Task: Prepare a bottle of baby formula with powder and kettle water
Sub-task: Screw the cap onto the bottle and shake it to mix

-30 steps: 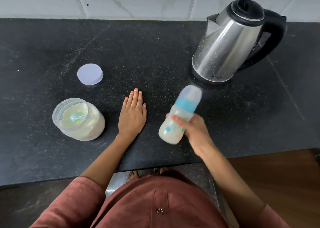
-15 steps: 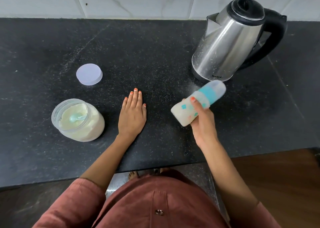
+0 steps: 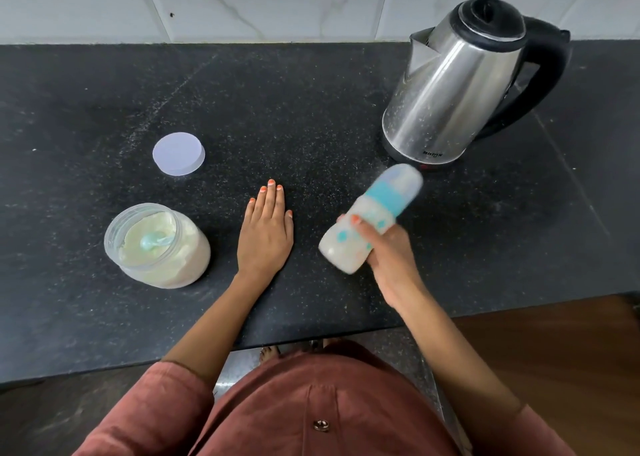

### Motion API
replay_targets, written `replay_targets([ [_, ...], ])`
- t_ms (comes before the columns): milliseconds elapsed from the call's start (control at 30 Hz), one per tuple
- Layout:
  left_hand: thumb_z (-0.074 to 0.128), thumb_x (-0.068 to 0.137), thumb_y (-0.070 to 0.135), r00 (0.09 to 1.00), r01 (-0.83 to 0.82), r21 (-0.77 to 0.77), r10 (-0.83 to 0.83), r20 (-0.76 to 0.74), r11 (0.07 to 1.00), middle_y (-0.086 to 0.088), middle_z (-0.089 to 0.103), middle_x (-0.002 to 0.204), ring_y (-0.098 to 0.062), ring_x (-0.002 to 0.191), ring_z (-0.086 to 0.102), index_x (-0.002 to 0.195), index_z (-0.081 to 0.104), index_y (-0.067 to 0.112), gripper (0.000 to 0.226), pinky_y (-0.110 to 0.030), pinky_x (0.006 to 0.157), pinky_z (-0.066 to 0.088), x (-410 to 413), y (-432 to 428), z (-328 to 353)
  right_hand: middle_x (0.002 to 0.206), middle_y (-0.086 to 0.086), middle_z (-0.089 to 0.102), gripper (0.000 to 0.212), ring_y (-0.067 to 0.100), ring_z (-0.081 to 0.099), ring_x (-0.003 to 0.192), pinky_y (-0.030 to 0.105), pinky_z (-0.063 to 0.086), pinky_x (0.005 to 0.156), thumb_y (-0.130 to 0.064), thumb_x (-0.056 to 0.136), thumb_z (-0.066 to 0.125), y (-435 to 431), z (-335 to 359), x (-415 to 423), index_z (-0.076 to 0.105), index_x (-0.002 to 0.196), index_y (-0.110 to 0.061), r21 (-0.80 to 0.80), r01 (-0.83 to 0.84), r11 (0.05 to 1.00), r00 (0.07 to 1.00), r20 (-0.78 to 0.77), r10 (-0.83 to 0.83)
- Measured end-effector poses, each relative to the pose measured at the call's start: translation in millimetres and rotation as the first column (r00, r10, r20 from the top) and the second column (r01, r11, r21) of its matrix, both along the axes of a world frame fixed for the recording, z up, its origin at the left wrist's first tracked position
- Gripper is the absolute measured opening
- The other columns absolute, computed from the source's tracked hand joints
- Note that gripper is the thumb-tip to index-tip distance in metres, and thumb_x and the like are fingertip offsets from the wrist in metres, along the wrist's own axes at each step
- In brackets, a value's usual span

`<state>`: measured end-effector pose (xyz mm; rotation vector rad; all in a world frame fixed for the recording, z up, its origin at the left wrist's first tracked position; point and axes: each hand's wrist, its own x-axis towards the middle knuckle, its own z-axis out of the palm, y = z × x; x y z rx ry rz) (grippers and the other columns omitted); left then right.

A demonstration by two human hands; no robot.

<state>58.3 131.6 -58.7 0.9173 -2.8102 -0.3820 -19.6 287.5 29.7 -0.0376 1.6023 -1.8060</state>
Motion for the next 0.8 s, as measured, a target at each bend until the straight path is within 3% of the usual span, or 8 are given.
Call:
replay_targets([
  [67,0.028,0.1,0.023,1.0,0.0,0.004,0.0,0.0,1.0,-0.013,0.019,0.152,-0.025,0.142,0.017,0.143,0.021,0.003,0.048,-0.036,0.115,0.01,0.3,-0.2,-0.2,0.107,0.017,0.067,0.03,0.03,0.063,0.102,0.044,0.05,0.093,-0.011,0.068,0.075,6.7,-2.7,11.5,0.064,0.097,-0.014,0.127,-0.243,0.962,0.965,-0.065,0.252],
  [100,0.028,0.1,0.023,1.0,-0.001,0.005,0.001,0.0,1.0,-0.013,0.019,0.152,-0.025,0.142,0.017,0.143,0.021,0.003,0.048,-0.036,0.115,0.009,0.1,0.0,0.1,0.107,0.018,0.067,0.036,0.031,0.063,0.103,0.043,0.05,0.093,-0.012,0.063,0.078,8.9,-3.0,10.6,0.065,0.096,-0.013,0.145,-0.257,0.955,0.96,-0.078,0.27],
  [233,0.021,0.096,0.027,1.0,-0.007,0.004,0.007,-0.01,1.0,-0.015,0.023,0.151,-0.027,0.14,0.021,0.141,0.025,0.001,0.052,-0.038,0.114,0.013,-0.7,-0.2,-0.2,0.115,0.014,0.061,0.03,0.025,0.059,0.107,0.042,0.048,0.094,-0.018,0.072,0.066,4.0,2.4,-10.8,0.058,0.101,-0.017,-0.16,0.161,0.974,0.978,0.157,-0.136],
  [300,0.021,0.096,0.027,1.0,-0.006,0.0,0.006,-0.008,1.0,-0.016,0.024,0.15,-0.028,0.14,0.022,0.141,0.026,0.001,0.053,-0.038,0.114,0.014,-0.2,-0.1,-0.3,0.11,0.007,0.062,0.02,0.017,0.061,0.1,0.036,0.051,0.089,-0.015,0.082,0.06,1.1,2.0,-12.1,0.056,0.101,-0.021,-0.155,0.242,0.958,0.964,0.153,-0.219],
  [467,0.025,0.1,0.024,1.0,-0.003,-0.005,0.003,0.002,1.0,-0.014,0.02,0.152,-0.026,0.141,0.018,0.142,0.022,0.002,0.048,-0.037,0.115,0.01,-0.2,-0.5,0.1,0.105,0.019,0.067,0.028,0.031,0.064,0.1,0.044,0.05,0.091,-0.008,0.067,0.075,11.3,-3.8,11.2,0.065,0.092,-0.016,0.124,-0.225,0.966,0.968,-0.083,0.236],
  [667,0.029,0.1,0.022,1.0,-0.006,0.002,0.006,-0.005,1.0,-0.014,0.02,0.152,-0.026,0.141,0.018,0.142,0.022,0.002,0.048,-0.037,0.115,0.01,0.1,0.5,0.0,0.11,0.006,0.062,0.022,0.02,0.06,0.104,0.037,0.05,0.09,-0.014,0.081,0.061,3.7,4.7,-14.7,0.056,0.1,-0.023,-0.185,0.239,0.953,0.968,0.12,-0.219],
  [733,0.029,0.1,0.022,1.0,-0.004,-0.001,0.004,0.0,1.0,-0.014,0.019,0.152,-0.026,0.142,0.017,0.143,0.021,0.002,0.048,-0.036,0.115,0.01,0.3,0.2,0.3,0.111,0.012,0.064,0.023,0.023,0.061,0.103,0.039,0.05,0.091,-0.012,0.078,0.063,3.9,1.7,-5.6,0.059,0.099,-0.02,-0.104,0.103,0.989,0.994,0.041,-0.099],
  [800,0.028,0.099,0.023,1.0,-0.002,-0.001,0.002,0.008,1.0,-0.013,0.018,0.153,-0.025,0.142,0.016,0.143,0.02,0.003,0.049,-0.036,0.115,0.009,-0.2,-0.5,0.3,0.108,0.018,0.066,0.028,0.028,0.063,0.101,0.043,0.05,0.091,-0.01,0.07,0.071,10.5,-1.4,6.7,0.063,0.097,-0.015,0.059,-0.162,0.985,0.983,-0.075,0.166],
])
